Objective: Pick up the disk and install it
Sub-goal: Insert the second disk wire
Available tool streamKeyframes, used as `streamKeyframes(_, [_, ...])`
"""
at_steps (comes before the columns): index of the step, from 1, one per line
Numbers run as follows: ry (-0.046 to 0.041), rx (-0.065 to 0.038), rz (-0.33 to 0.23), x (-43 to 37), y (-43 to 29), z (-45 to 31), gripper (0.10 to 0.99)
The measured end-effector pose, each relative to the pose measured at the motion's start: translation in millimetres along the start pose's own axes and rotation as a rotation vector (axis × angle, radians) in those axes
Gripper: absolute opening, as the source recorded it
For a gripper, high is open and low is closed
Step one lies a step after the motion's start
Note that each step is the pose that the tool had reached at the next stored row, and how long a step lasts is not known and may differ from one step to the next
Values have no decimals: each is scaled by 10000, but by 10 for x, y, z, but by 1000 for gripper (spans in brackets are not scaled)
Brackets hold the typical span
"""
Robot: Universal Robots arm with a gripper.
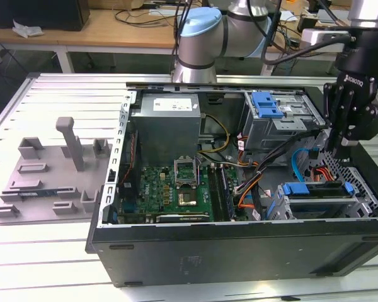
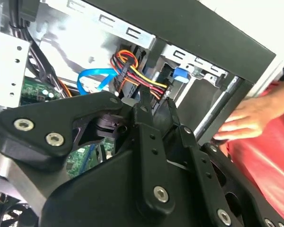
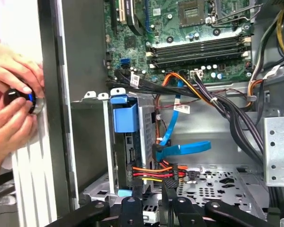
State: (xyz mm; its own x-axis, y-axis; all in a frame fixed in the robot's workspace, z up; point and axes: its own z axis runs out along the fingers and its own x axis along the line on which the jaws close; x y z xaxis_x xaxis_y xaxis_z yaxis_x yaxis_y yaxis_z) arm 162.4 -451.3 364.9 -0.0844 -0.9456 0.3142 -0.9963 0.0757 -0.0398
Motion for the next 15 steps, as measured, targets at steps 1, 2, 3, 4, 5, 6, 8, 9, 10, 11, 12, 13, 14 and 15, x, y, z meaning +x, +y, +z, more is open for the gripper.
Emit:
streamKeyframes(1, [95, -41, -17, -13, 1, -5, 302])
streamKeyframes(2, [189, -93, -39, -26, 2, -14, 302])
streamKeyframes(3, [254, -126, -52, -41, 3, -25, 302])
streamKeyframes(4, [310, -156, -64, -73, 6, -47, 302])
streamKeyframes(5, [319, -165, -67, -81, 8, -54, 302])
streamKeyframes(6, [321, -174, -71, -82, 13, -56, 302])
streamKeyframes(8, [318, -182, -75, -81, 31, -57, 302])
streamKeyframes(9, [321, -189, -77, -80, 37, -58, 302])
streamKeyframes(10, [321, -201, -82, -79, 40, -58, 302])
streamKeyframes(11, [322, -224, -89, -79, 42, -58, 302])
streamKeyframes(12, [324, -242, -95, -80, 43, -58, 302])
streamKeyframes(13, [327, -285, -110, -80, 43, -58, 302])
streamKeyframes(14, [333, -347, -126, -80, 43, -58, 302])
streamKeyframes(15, [349, -545, -171, -80, 39, -58, 302])
